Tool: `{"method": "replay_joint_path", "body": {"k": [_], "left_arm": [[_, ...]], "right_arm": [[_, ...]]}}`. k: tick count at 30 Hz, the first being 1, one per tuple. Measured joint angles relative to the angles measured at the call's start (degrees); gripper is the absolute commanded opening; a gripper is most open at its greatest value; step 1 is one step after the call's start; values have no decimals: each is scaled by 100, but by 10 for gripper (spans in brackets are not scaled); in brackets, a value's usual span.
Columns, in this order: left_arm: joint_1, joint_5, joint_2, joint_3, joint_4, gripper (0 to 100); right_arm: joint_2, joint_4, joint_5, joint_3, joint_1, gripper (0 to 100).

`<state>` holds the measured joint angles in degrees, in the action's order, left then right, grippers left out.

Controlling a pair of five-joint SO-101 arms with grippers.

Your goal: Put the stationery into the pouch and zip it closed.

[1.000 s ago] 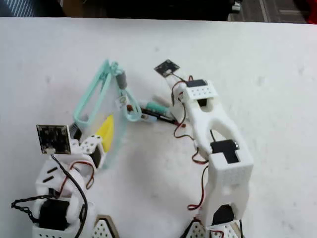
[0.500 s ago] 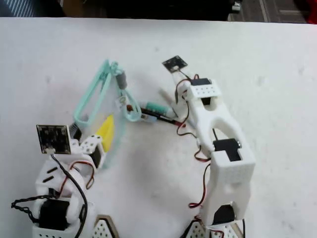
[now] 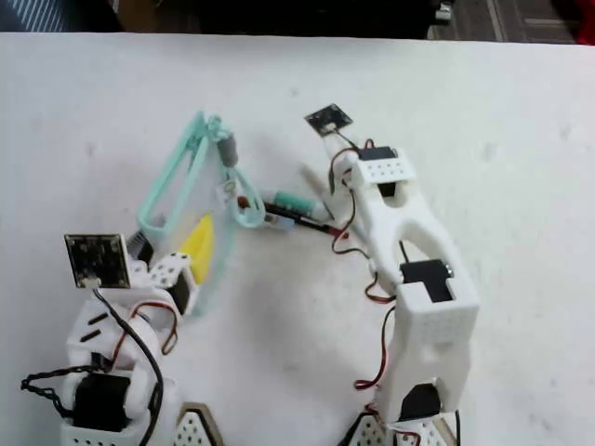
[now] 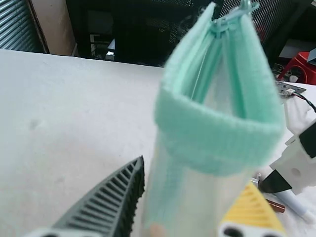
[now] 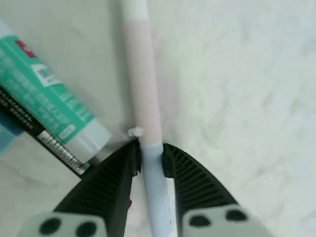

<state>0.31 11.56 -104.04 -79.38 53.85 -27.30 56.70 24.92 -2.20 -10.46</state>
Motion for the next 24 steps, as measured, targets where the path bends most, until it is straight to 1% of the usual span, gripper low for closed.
{"method": "replay_joint_path", "body": {"k": [13,18,24], "left_arm": [[0,0,0,0,0,240],[0,0,0,0,0,241],[0,0,0,0,0,241]], "right_arm": [[-9,0,0,44,0,17],[255,563,-9,343,35,17],[1284,1196,-18,949,9,17]]}}
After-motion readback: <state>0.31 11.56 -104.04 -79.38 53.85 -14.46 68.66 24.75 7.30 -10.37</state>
